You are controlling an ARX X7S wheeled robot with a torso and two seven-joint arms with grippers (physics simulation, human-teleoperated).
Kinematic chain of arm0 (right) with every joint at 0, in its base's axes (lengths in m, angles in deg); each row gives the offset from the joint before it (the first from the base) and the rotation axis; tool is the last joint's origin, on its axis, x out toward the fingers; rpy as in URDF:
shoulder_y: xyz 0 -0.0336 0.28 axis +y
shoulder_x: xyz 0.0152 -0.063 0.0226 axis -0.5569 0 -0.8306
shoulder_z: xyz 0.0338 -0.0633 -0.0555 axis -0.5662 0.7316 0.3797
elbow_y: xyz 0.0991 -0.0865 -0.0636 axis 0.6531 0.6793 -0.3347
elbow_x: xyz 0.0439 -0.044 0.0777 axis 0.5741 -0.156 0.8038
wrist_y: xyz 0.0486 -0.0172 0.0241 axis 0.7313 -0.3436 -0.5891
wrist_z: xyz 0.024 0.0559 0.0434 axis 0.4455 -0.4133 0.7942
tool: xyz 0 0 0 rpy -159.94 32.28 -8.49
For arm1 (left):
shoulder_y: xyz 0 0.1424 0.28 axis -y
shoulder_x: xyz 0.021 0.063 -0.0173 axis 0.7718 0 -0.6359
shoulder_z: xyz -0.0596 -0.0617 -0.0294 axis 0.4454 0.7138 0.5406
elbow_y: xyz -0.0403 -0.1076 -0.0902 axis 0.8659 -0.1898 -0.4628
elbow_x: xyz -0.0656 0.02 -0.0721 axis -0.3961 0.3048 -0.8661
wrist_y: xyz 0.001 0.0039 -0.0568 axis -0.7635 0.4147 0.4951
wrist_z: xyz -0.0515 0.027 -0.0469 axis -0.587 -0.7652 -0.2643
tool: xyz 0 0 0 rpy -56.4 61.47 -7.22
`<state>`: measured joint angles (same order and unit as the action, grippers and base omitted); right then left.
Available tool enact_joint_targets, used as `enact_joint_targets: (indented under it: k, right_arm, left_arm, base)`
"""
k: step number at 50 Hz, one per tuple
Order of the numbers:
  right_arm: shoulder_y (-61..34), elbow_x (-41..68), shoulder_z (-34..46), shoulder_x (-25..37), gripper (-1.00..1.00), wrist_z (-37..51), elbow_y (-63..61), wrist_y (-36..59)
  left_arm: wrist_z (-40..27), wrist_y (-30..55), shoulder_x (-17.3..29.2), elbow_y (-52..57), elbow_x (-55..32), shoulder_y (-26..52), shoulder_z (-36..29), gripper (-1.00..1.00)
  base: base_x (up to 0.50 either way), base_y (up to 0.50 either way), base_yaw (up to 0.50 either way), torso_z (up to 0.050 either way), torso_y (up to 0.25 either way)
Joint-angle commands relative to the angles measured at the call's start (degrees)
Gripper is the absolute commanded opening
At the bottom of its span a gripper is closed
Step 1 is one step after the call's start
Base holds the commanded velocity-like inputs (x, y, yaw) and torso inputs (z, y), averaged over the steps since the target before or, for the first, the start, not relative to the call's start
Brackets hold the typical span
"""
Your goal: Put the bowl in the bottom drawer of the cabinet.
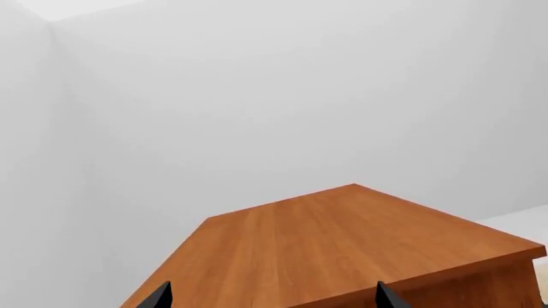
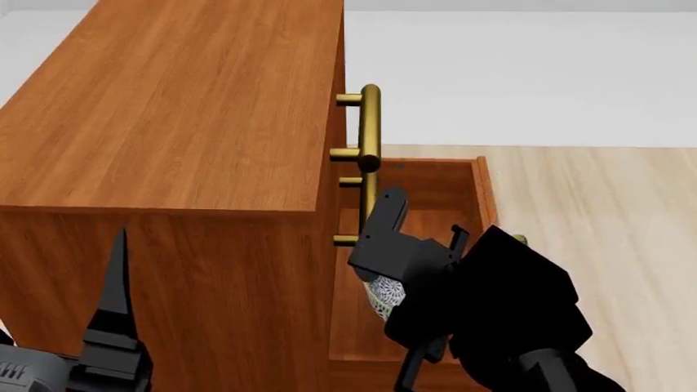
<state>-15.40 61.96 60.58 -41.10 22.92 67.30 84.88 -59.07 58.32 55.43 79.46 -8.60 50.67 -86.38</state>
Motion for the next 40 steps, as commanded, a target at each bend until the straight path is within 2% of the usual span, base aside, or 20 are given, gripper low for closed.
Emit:
enact_joint_targets:
  k: [1,10,11,40]
  right_arm:
    - [0.92,1.88,0.02,-0.03,-1.00,-1.57,-0.02,0.48]
    - [1.04,1.86,0.02,-0.10,-1.00,-1.60,-0.02,0.33]
    - [0.91,1.88,-0.04,-0.10,1.00,-1.45,-0.02,0.54]
    - [-0.20,2.11,-0.66,-0.34,1.00,-0.62,-0.02,-0.52]
  left_arm:
    - [-0.25,-0.11,0.16,0.24,-0.44,0.08,0.16,1.00]
    - [-0.50,-0.01,0.35,0.39,-0.78,0.07,0.19,1.00]
    - [-0.56,0.02,0.38,0.42,-0.76,0.09,0.11,1.00]
    - [-1.70,-0.53,1.25,0.11,-1.17,0.01,-0.38,1.00]
  base:
    - [0.00,0.00,0.00,0.000,0.000]
    - [0.00,0.00,0.00,0.000,0.000]
    - [0.00,0.00,0.00,0.000,0.000]
    - [0.00,0.00,0.00,0.000,0.000]
